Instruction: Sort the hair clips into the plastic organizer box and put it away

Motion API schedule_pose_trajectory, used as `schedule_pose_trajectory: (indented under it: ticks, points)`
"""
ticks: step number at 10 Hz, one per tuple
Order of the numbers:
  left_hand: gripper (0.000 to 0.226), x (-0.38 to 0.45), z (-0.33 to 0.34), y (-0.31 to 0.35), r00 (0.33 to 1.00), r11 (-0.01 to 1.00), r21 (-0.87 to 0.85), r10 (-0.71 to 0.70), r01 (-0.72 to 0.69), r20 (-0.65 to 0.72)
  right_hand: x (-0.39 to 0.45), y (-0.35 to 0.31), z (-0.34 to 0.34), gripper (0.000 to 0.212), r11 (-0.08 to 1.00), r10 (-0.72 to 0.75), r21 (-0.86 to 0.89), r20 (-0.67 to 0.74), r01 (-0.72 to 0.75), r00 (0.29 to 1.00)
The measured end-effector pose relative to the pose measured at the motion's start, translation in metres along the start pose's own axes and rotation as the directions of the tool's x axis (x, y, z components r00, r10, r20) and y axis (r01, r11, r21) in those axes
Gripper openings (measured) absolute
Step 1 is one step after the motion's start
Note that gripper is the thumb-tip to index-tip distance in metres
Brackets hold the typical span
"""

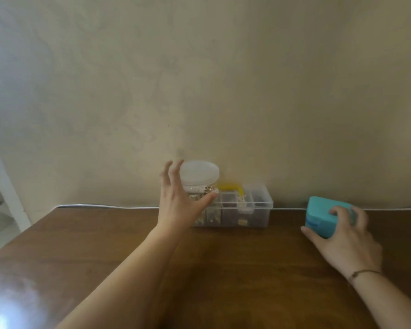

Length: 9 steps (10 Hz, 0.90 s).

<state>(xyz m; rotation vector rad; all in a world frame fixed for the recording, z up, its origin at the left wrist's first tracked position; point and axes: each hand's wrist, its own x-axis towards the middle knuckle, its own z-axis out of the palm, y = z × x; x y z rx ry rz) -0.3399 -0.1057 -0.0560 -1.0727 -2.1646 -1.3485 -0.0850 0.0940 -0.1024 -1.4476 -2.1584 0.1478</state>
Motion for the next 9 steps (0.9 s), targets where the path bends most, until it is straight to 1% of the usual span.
schedule_pose_trajectory:
  ticks: [1, 2, 3, 4, 5, 6, 7, 8, 9]
  points:
    - [0.133, -0.017, 0.007, -0.009, 0.992, 0.992, -0.029, -0.125, 0.126, 0.028, 0.004, -0.005, 0.006, 0.07, 0.999, 0.008, -0.04, -0.057, -0.01, 0.998]
    - [0.139, -0.039, 0.017, -0.017, 0.971, 0.956, -0.174, -0.226, 0.237, 0.081, 0.01, -0.008, 0.008, 0.061, 1.0, -0.001, -0.024, -0.121, -0.002, 0.993]
    - [0.127, -0.044, 0.021, -0.022, 0.958, 0.923, -0.261, -0.264, 0.284, 0.111, 0.012, -0.012, 0.002, 0.057, 0.992, -0.003, 0.125, -0.171, 0.025, 0.985]
    - [0.115, -0.04, 0.021, -0.026, 0.952, 0.905, -0.296, -0.292, 0.307, 0.095, 0.006, -0.042, -0.012, 0.054, 0.918, -0.129, 0.302, -0.387, 0.257, 0.913]
    - [0.113, -0.039, 0.021, -0.028, 0.943, 0.894, -0.301, -0.316, 0.332, 0.1, 0.002, -0.093, -0.019, 0.055, 0.829, -0.254, 0.345, -0.469, 0.44, 0.846]
    - [0.111, -0.038, 0.02, -0.029, 0.943, 0.887, -0.321, -0.319, 0.331, 0.09, 0.002, -0.129, -0.002, 0.059, 0.816, -0.424, 0.3, -0.271, 0.494, 0.864]
    - [0.109, -0.039, 0.02, -0.03, 0.951, 0.905, -0.295, -0.299, 0.308, 0.077, -0.004, -0.134, 0.024, 0.059, 0.8, -0.532, 0.246, -0.134, 0.548, 0.836]
    - [0.11, -0.036, 0.018, -0.025, 0.954, 0.919, -0.257, -0.285, 0.299, 0.091, -0.001, -0.138, 0.01, 0.068, 0.815, -0.54, 0.224, -0.039, 0.534, 0.841]
    - [0.127, -0.043, 0.007, -0.019, 0.937, 0.886, -0.305, -0.32, 0.348, 0.141, -0.012, -0.124, -0.007, 0.088, 0.831, -0.547, 0.189, 0.103, 0.524, 0.83]
